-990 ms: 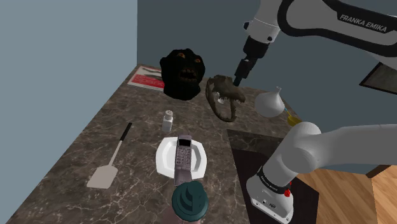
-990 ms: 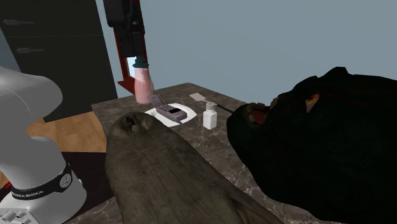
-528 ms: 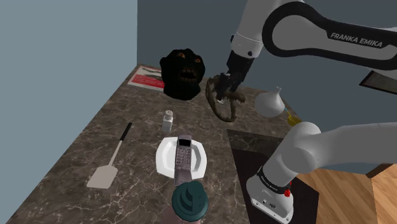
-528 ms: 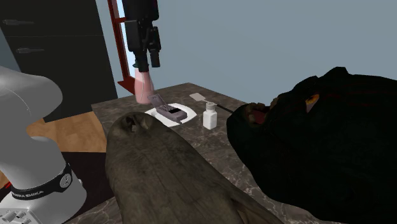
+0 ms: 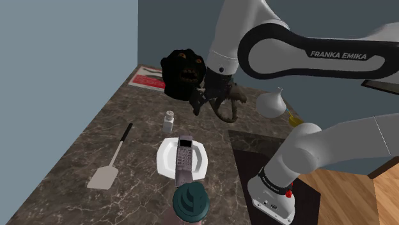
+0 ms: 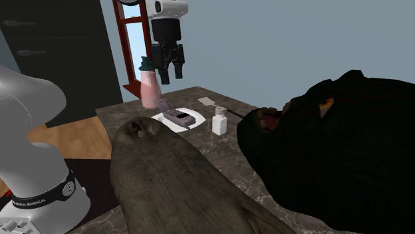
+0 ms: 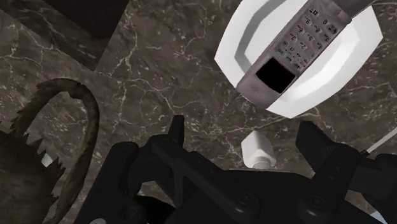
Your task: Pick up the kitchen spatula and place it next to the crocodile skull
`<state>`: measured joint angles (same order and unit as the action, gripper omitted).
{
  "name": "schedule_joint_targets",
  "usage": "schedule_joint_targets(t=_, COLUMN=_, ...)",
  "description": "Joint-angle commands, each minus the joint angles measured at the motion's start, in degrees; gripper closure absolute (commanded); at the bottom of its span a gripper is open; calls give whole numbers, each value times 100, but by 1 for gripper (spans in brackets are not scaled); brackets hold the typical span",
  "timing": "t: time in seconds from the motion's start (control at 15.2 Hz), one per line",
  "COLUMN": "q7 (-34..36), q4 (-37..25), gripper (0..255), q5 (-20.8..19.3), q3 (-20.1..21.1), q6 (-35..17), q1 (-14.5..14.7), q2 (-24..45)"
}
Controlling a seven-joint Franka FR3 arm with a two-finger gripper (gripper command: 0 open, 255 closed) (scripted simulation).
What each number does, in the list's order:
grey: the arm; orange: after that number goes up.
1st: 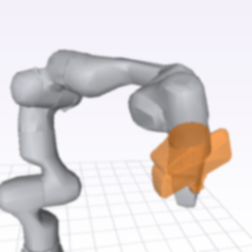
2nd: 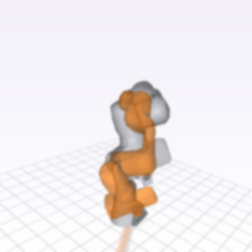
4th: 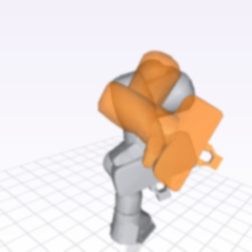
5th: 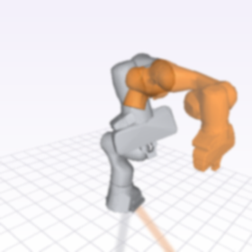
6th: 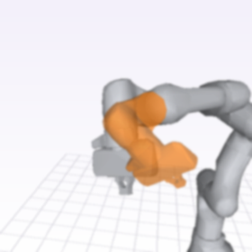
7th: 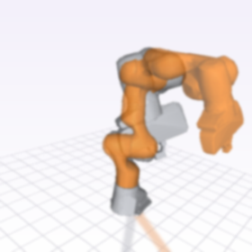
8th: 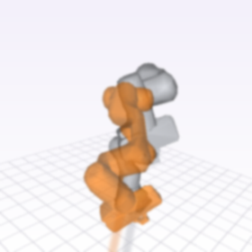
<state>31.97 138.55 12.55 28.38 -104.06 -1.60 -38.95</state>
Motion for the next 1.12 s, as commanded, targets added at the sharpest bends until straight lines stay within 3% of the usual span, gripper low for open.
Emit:
schedule_joint_targets(t=0.0, q7=532, q4=-116, gripper=0, q5=93, q3=364, q6=-269, q1=-115, q2=342)
schedule_joint_targets(t=0.33, q7=1855, q4=-586, gripper=0, q5=45, q3=1280, q6=-824, q1=-517, q2=1288)
schedule_joint_targets(t=0.59, q7=3082, q4=-1115, gripper=0, q5=-399, q3=2095, q6=-1230, q1=-983, q2=2274)
schedule_joint_targets(t=0.86, q7=4670, q4=-1789, gripper=0, q5=-1515, q3=2910, q6=-1493, q1=-1415, q2=3654)
schedule_joint_targets(t=1.06, q7=6012, q4=-2429, gripper=0, q5=-2732, q3=3037, q6=-1433, q1=-1194, q2=4931)
